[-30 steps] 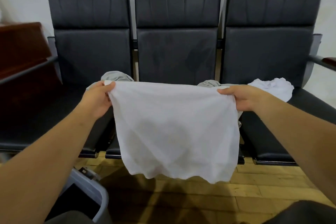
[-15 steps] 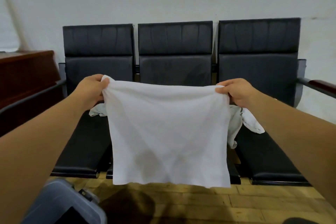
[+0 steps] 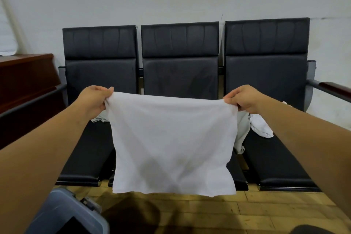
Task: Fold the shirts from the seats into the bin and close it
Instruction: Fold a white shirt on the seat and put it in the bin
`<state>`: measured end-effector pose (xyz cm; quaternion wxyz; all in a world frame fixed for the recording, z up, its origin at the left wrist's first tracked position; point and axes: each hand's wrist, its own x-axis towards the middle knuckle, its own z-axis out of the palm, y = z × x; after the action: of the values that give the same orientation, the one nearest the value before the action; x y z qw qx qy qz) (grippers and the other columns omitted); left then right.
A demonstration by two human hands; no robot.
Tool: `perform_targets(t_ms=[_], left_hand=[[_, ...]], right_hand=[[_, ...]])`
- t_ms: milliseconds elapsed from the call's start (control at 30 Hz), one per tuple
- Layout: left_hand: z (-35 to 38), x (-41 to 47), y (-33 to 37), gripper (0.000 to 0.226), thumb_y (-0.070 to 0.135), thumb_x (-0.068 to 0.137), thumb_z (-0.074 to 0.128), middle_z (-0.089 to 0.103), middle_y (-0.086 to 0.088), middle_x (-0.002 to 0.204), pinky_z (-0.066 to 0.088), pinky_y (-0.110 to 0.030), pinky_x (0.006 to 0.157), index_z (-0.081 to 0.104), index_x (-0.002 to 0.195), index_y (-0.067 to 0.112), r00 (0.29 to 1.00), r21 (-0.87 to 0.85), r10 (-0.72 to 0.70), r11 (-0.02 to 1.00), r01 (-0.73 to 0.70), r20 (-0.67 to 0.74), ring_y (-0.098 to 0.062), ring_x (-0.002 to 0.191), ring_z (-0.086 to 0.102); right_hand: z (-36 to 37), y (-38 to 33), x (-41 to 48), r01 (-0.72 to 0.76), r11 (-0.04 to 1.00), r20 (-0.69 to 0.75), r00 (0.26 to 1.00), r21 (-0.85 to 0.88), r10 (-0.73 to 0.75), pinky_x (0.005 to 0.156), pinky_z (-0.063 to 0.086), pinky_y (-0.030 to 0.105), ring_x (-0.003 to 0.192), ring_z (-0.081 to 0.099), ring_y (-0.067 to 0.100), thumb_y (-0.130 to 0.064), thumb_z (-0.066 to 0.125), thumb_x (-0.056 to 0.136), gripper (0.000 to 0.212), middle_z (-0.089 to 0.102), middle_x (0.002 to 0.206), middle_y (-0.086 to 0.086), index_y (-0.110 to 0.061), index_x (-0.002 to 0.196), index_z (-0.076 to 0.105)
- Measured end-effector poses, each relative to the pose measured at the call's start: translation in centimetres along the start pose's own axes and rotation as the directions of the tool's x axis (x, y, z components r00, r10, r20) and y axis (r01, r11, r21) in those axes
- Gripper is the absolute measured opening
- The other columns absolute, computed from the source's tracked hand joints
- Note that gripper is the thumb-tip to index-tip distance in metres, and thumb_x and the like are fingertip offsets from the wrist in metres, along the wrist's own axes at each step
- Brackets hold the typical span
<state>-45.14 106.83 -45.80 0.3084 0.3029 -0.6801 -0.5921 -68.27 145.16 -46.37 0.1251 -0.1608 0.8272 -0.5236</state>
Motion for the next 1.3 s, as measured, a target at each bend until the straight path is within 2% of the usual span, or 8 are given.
perform_targets(t_ms=[133, 333, 433, 567, 700, 900, 1133, 1300], left_hand=[[0.4, 0.4, -0.2, 0.015, 0.01, 0.092, 0.07, 0.064, -0.008, 0.122, 0.052, -0.042, 0.101, 0.069, 0.102, 0.021, 0.99, 0.103, 0.048, 0.993, -0.062, 0.129, -0.025, 0.114, 0.062], [1.4, 2.6, -1.0, 0.018, 0.01, 0.091, 0.071, 0.069, -0.006, 0.112, 0.051, -0.044, 0.099, 0.075, 0.104, 0.021, 0.977, 0.516, 0.122, 0.834, -0.196, 0.173, -0.026, 0.108, 0.063], [2.6, 4.4, -1.1, 0.016, 0.011, 0.093, 0.067, 0.069, -0.007, 0.107, 0.049, -0.036, 0.086, 0.075, 0.106, 0.017, 0.962, 0.757, 0.214, 0.597, -0.267, 0.17, -0.024, 0.099, 0.061], [3.9, 7.5, -0.3, 0.012, 0.013, 0.096, 0.06, 0.069, -0.009, 0.101, 0.045, -0.033, 0.073, 0.072, 0.097, 0.017, 0.948, 0.792, 0.295, 0.546, -0.273, 0.123, -0.023, 0.087, 0.061], [5.3, 10.0, 2.8, 0.017, 0.018, 0.098, 0.059, 0.064, -0.006, 0.097, 0.049, -0.036, 0.077, 0.072, 0.107, 0.013, 0.906, 0.701, 0.422, 0.659, -0.272, -0.045, -0.023, 0.088, 0.059], [6.1, 11.8, 8.4, 0.013, 0.02, 0.098, 0.063, 0.067, -0.007, 0.113, 0.059, -0.025, 0.07, 0.07, 0.109, 0.016, 0.864, 0.306, 0.429, 0.886, -0.348, -0.262, -0.019, 0.068, 0.072], [3.5, 8.8, 2.8, 0.006, -0.002, 0.094, 0.062, 0.063, -0.024, 0.113, 0.06, -0.022, 0.073, 0.067, 0.092, 0.002, 0.985, -0.151, 0.167, 0.976, -0.159, 0.045, -0.032, 0.093, 0.072], [1.1, 3.4, -7.4, 0.008, 0.004, 0.093, 0.066, 0.073, -0.02, 0.097, 0.058, -0.023, 0.059, 0.07, 0.1, 0.006, 0.964, 0.101, -0.127, 0.989, 0.106, 0.234, -0.021, 0.075, 0.075]], right_hand=[[0.5, 0.6, 1.3, -0.017, 0.997, -0.073, 0.997, -0.081, 0.011, 0.064, 0.052, 0.03, 0.082, 0.059, 0.02, -0.009, 0.063, 0.095, 0.011, 0.066, 0.094, 0.009, -0.01, 0.089, 0.072], [1.7, 1.0, 4.6, -0.153, 0.896, 0.092, 0.988, 0.417, 0.126, 0.079, 0.055, 0.035, 0.098, 0.067, 0.025, 0.005, 0.061, 0.092, 0.022, 0.068, 0.11, 0.013, -0.009, 0.106, 0.071], [2.8, 1.3, 7.2, -0.05, 0.955, -0.101, 0.991, 0.293, 0.083, 0.08, 0.057, 0.031, 0.091, 0.069, 0.023, 0.003, 0.072, 0.085, 0.023, 0.071, 0.106, 0.011, -0.014, 0.099, 0.075], [3.8, -0.2, 10.9, 0.089, 0.987, -0.285, 0.957, 0.134, -0.048, 0.082, 0.056, 0.031, 0.091, 0.066, 0.02, -0.003, 0.077, 0.083, 0.021, 0.068, 0.104, 0.006, -0.014, 0.101, 0.074], [3.5, -3.9, 14.3, 0.18, 0.977, -0.373, 0.919, 0.111, -0.127, 0.099, 0.053, 0.038, 0.105, 0.065, 0.025, -0.007, 0.077, 0.083, 0.02, 0.068, 0.107, 0.007, -0.015, 0.1, 0.074], [1.0, -9.4, 15.6, 0.35, 0.922, -0.491, 0.84, 0.166, -0.231, 0.092, 0.056, 0.034, 0.098, 0.066, 0.019, -0.011, 0.075, 0.086, 0.013, 0.07, 0.105, 0.001, -0.023, 0.091, 0.073], [2.1, -2.9, 11.9, 0.2, 0.891, -0.306, 0.949, 0.407, -0.074, 0.061, 0.052, 0.028, 0.065, 0.057, 0.018, 0.0, 0.071, 0.083, 0.011, 0.064, 0.079, 0.01, -0.005, 0.092, 0.073], [5.6, 7.0, 7.1, -0.134, 0.911, -0.092, 0.979, 0.39, 0.183, 0.057, 0.049, 0.028, 0.064, 0.054, 0.017, -0.004, 0.071, 0.086, 0.011, 0.06, 0.079, 0.011, -0.003, 0.097, 0.07]])
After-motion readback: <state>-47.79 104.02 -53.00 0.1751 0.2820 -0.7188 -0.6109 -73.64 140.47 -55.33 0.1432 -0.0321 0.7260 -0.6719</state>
